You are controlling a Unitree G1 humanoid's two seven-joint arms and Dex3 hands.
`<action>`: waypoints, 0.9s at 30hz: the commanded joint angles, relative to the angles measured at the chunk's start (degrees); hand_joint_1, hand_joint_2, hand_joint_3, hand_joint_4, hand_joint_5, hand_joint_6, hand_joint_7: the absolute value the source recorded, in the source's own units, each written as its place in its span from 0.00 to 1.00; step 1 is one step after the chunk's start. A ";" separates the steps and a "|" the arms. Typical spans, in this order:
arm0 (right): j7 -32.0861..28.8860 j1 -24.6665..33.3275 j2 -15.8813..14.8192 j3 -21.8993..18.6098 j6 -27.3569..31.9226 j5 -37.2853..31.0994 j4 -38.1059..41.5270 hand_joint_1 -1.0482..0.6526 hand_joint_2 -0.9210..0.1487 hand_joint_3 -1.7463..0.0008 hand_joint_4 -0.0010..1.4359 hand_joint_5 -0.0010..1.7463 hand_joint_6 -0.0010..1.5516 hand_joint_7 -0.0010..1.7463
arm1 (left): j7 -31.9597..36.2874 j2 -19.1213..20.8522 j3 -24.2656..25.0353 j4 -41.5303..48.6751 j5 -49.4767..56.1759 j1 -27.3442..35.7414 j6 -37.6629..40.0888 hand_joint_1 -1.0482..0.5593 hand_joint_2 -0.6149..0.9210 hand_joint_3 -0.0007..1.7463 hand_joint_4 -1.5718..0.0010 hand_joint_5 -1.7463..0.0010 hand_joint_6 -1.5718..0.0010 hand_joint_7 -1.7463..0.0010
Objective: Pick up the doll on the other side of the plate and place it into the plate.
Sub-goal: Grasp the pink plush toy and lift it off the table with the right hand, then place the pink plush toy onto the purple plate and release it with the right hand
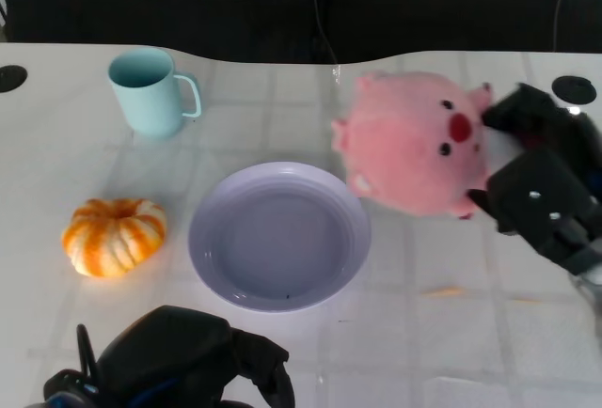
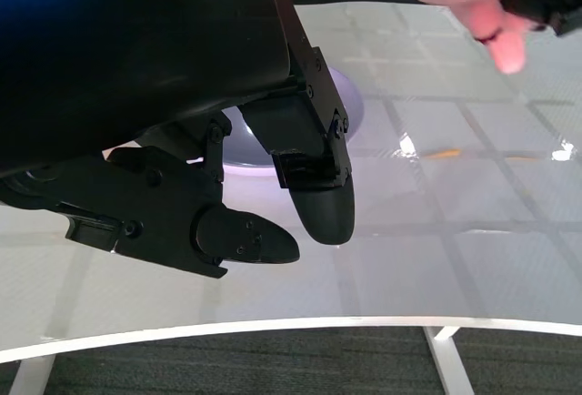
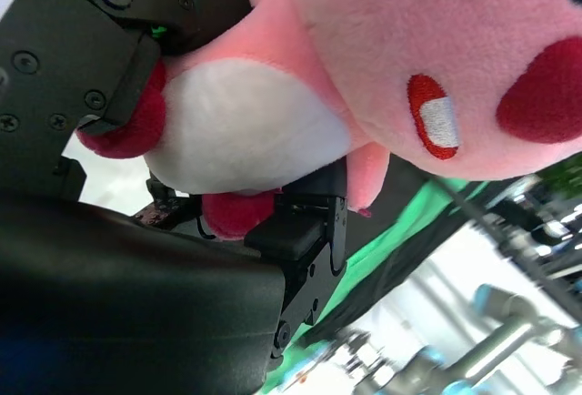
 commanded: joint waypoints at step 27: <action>0.63 -8.79 11.48 14.09 0.13 -8.11 11.24 0.44 0.05 0.85 0.31 0.40 0.39 0.09 | 2.20 -0.69 -1.29 2.18 1.96 -0.58 -1.27 0.50 1.00 0.11 0.50 0.29 0.41 0.70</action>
